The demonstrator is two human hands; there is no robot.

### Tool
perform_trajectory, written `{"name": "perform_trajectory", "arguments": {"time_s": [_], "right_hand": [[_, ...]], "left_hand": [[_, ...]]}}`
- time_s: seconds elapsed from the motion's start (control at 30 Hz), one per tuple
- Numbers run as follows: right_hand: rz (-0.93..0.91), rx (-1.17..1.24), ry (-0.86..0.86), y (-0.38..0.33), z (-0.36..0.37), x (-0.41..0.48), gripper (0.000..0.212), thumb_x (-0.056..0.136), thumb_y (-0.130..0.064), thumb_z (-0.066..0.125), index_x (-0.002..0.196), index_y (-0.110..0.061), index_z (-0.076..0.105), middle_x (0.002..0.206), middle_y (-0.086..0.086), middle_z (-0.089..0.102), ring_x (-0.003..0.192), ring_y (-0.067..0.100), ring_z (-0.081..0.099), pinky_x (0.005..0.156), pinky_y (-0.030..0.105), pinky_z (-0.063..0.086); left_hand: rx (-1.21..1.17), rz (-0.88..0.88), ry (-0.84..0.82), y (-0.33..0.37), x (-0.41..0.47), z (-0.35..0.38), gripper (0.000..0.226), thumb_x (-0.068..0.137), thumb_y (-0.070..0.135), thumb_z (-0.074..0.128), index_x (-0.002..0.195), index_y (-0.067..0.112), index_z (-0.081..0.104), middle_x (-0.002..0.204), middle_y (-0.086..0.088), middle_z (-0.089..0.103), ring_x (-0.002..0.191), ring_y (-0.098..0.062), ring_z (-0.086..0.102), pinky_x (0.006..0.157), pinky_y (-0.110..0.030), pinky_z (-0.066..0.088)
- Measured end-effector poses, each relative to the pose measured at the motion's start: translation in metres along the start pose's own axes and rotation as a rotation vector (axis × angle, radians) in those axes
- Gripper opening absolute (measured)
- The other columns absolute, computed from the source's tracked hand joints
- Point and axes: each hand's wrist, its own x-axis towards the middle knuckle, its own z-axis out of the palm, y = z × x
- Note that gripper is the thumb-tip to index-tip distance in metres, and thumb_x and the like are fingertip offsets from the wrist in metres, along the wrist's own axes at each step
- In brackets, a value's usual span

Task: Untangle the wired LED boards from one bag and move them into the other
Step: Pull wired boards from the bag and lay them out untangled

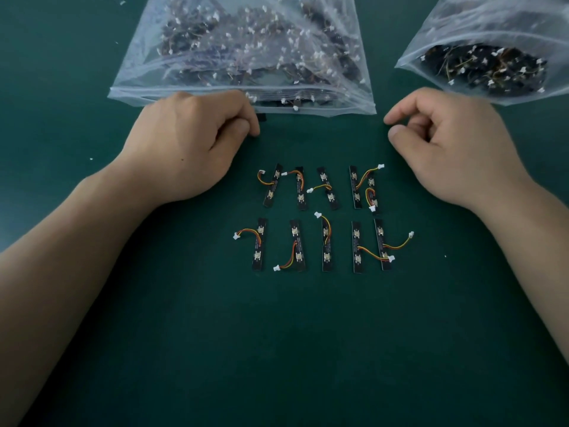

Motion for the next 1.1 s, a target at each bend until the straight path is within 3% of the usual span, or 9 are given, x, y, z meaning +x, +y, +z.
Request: {"name": "perform_trajectory", "arguments": {"time_s": [0.4, 0.7, 0.87, 1.0, 1.1], "right_hand": [[0.003, -0.003, 0.0, 0.0, 0.0, 0.0, 0.012, 0.092, -0.032, 0.062, 0.103, -0.033, 0.068, 0.072, -0.011, 0.063, 0.069, 0.004, 0.059, 0.068, 0.03, 0.04], [-0.001, 0.038, -0.017, 0.0, -0.002, -0.001, 0.009, 0.094, -0.03, 0.065, 0.101, -0.032, 0.071, 0.072, -0.011, 0.063, 0.064, 0.002, 0.056, 0.064, 0.026, 0.038], [-0.076, 0.087, -0.132, -0.003, -0.011, -0.004, 0.004, 0.083, -0.027, 0.066, 0.082, -0.03, 0.068, 0.076, -0.023, 0.064, 0.062, 0.007, 0.055, 0.058, 0.02, 0.039], [-0.183, 0.148, -0.296, -0.001, -0.023, -0.008, 0.009, 0.077, -0.022, 0.067, 0.076, -0.03, 0.065, 0.088, -0.012, 0.064, 0.078, 0.018, 0.059, 0.071, 0.03, 0.046], [-0.218, 0.145, -0.357, 0.001, -0.029, -0.009, 0.014, 0.079, -0.016, 0.076, 0.078, -0.028, 0.068, 0.093, -0.011, 0.063, 0.086, 0.018, 0.061, 0.077, 0.028, 0.046]], "left_hand": [[-0.015, 0.006, 0.021, -0.001, 0.0, 0.002, 0.014, 0.093, 0.041, 0.053, 0.101, 0.036, 0.064, 0.07, 0.014, 0.058, 0.069, 0.001, 0.055, 0.063, -0.031, 0.035], [0.003, 0.016, 0.012, 0.0, -0.001, 0.001, 0.011, 0.092, 0.039, 0.055, 0.099, 0.037, 0.062, 0.068, 0.011, 0.057, 0.066, 0.0, 0.055, 0.062, -0.033, 0.042], [0.009, 0.02, 0.007, 0.003, -0.003, -0.001, 0.012, 0.091, 0.037, 0.055, 0.1, 0.034, 0.063, 0.068, 0.01, 0.057, 0.065, -0.004, 0.055, 0.063, -0.036, 0.047], [-0.055, 0.017, -0.09, -0.001, -0.011, -0.009, 0.02, 0.08, 0.028, 0.053, 0.095, 0.034, 0.063, 0.072, 0.007, 0.061, 0.067, -0.013, 0.057, 0.066, -0.037, 0.049], [-0.148, 0.067, -0.19, -0.003, -0.014, -0.019, 0.028, 0.07, 0.031, 0.049, 0.093, 0.033, 0.065, 0.08, 0.004, 0.06, 0.069, -0.019, 0.054, 0.066, -0.039, 0.049]]}}
